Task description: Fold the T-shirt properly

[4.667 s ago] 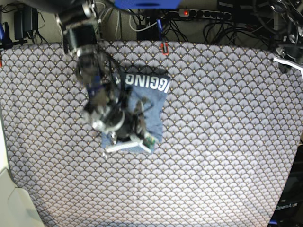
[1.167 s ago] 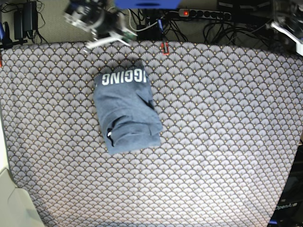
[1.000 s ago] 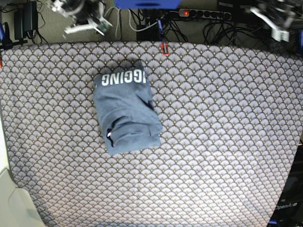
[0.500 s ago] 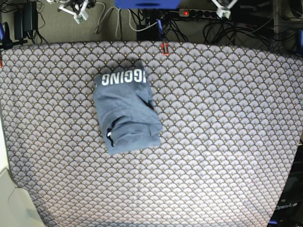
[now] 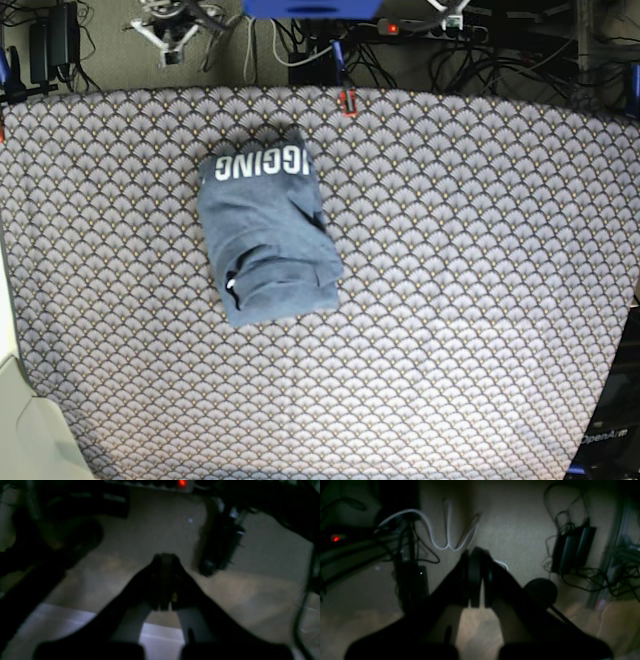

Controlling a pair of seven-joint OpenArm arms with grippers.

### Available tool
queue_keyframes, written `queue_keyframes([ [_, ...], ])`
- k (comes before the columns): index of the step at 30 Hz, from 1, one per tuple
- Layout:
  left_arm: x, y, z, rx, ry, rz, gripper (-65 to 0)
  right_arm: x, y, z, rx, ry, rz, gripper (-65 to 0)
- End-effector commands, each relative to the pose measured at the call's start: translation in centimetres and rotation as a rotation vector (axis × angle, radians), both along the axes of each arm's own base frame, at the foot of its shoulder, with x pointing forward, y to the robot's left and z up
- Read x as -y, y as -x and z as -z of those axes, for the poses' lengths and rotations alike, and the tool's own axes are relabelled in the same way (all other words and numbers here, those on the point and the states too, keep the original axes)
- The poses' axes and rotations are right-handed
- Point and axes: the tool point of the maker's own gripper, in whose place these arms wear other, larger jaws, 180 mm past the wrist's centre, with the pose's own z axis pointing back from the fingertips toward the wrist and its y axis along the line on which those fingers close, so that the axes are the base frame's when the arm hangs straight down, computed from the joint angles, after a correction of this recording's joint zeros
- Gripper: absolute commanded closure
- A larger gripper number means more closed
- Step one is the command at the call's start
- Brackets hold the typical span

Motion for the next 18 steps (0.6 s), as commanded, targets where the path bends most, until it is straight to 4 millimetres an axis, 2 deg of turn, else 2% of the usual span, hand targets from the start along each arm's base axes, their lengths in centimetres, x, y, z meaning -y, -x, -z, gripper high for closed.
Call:
queue_keyframes([
  [1, -0.6, -0.5, 0.0, 0.005, -0.017, -0.002, -0.4, 0.4, 0.8, -0.1, -0.008, 0.029, -0.011, 0.0],
  [2, -0.5, -0.5, 0.0, -0.003, -0.016, -0.005, -0.4, 0.2, 1.0, -0.1, -0.012, 0.044, -0.023, 0.0],
  [6, -0.7, -2.6, 0.1, 0.016, -0.018, 0.007, -0.4, 0.1, 1.5, 0.0, -0.035, 0.098, -0.075, 0.0],
  [9, -1.1, -2.6, 0.1, -0.004, -0.021, 0.007, -0.4, -0.3, 2.1, -0.1, -0.037, 0.114, -0.074, 0.0],
  [12, -2.9, -2.9, -0.1, -0.001, -0.049, 0.010, -0.4, -0.5, 2.2, -0.1, -0.035, 0.126, -0.072, 0.0],
  [18, -3.1, -2.8, -0.1, -0.002, -0.052, 0.063, -0.4, -1.0, 3.2, 0.0, -0.054, 0.120, -0.070, 0.0],
])
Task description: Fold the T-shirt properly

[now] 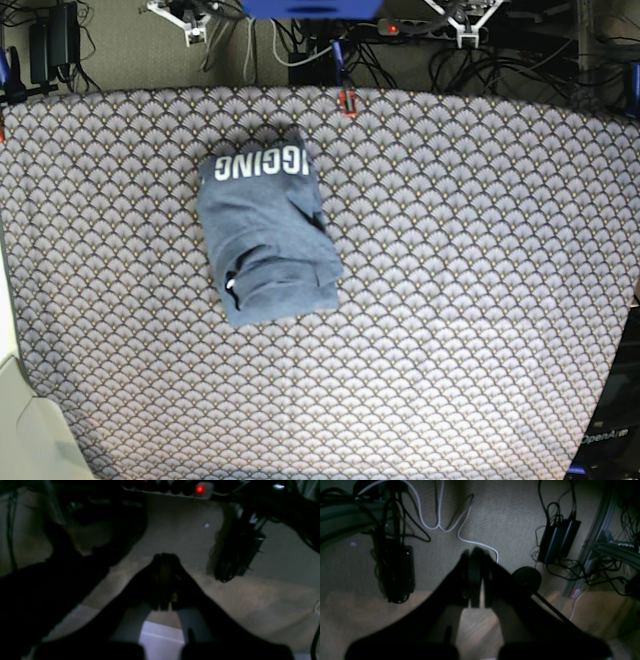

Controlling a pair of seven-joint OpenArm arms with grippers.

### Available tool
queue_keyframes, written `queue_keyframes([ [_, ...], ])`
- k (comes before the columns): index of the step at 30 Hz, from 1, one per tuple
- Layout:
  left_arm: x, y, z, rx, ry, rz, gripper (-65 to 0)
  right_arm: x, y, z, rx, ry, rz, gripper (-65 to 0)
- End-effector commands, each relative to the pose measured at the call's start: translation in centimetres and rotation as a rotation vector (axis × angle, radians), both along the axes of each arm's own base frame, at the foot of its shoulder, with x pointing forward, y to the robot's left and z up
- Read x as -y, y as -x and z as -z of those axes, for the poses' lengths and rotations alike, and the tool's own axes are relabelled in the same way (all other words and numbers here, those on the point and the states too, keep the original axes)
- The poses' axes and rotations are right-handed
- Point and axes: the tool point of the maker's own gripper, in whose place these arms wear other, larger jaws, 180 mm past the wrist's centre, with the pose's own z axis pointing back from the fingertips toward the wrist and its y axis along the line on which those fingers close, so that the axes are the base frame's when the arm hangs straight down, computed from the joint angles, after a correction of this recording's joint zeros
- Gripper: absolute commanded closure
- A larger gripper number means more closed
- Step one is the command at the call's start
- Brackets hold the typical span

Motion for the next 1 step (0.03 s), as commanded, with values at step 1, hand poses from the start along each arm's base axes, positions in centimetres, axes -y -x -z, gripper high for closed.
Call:
queue_keyframes([
  [1, 0.23, 0.10, 0.01, 0.002, 0.002, 0.013, -0.4, 0.53, 0.22, -0.13, 0.003, 0.018, 0.001, 0.0],
])
